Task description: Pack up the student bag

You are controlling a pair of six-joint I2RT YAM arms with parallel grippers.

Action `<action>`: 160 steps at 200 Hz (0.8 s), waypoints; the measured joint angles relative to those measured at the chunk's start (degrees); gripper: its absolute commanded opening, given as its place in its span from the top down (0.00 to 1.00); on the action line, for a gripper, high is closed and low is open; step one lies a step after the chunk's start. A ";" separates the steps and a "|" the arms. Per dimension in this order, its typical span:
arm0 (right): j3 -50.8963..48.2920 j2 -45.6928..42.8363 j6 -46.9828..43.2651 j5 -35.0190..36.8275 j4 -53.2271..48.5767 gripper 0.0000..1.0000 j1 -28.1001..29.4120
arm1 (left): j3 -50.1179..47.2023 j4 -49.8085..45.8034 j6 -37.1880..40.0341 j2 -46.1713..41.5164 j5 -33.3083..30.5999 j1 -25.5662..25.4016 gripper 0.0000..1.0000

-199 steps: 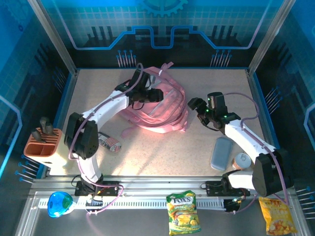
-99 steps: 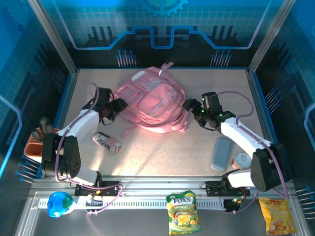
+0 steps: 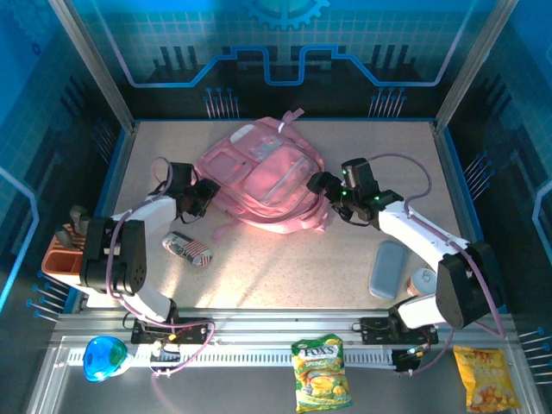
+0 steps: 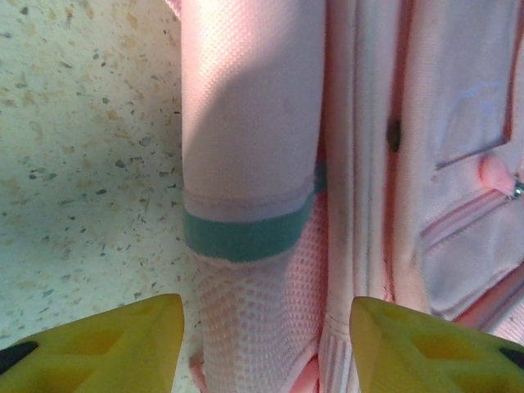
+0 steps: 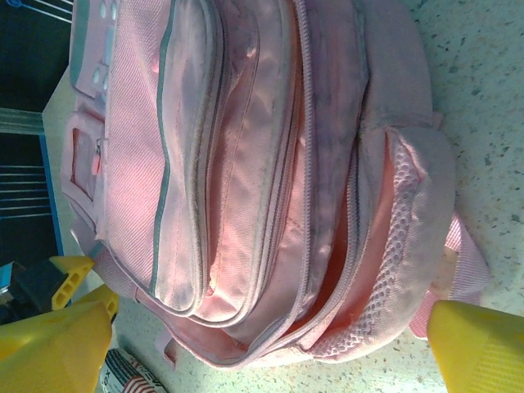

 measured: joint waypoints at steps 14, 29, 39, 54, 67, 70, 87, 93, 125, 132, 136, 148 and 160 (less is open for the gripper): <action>0.02 0.22 -0.07 0.00 -0.02 0.01 0.50 | 0.00 0.48 -0.92 0.96 0.31 0.00 0.49; 0.04 0.26 -0.11 0.04 -0.02 0.01 0.85 | 0.00 1.09 -1.36 1.68 0.35 0.00 0.55; 0.13 0.31 -0.28 0.07 -0.02 0.01 1.03 | 0.00 1.60 -1.53 2.19 0.44 0.00 0.60; 0.79 0.76 -0.87 0.20 -0.07 0.02 1.42 | 0.00 2.38 -2.45 2.86 0.87 0.00 0.69; 1.62 1.38 -1.66 0.35 -0.04 0.04 2.12 | 0.00 2.69 -2.56 3.13 1.18 0.00 0.78; 1.88 1.57 -2.10 0.42 -0.09 0.04 2.43 | 0.00 2.67 -2.49 3.13 1.29 0.00 0.80; 3.45 3.02 -3.58 0.70 -0.11 0.06 4.68 | 0.00 2.89 -2.34 3.13 1.66 0.00 0.91; 4.07 3.69 -4.31 0.68 -0.17 0.07 5.64 | 0.00 2.93 -2.27 3.13 1.79 0.00 0.94; 7.76 8.74 -7.39 0.61 -0.33 0.11 12.20 | 0.00 2.58 -2.34 1.68 2.34 0.02 1.00; 8.22 9.86 -7.82 0.55 -0.39 0.12 13.44 | 0.00 2.36 -2.34 0.96 2.54 0.00 1.00; 8.50 10.62 -8.15 0.52 -0.46 0.13 14.14 | 0.00 2.25 -2.36 0.48 2.73 0.00 1.00; 9.01 12.48 -8.57 0.37 -0.48 0.14 15.58 | 0.00 1.81 -2.40 -0.92 3.30 -0.02 1.00; 9.51 14.38 -8.79 0.15 -0.79 0.15 16.24 | 0.00 1.29 -2.45 -2.36 3.96 -0.07 1.00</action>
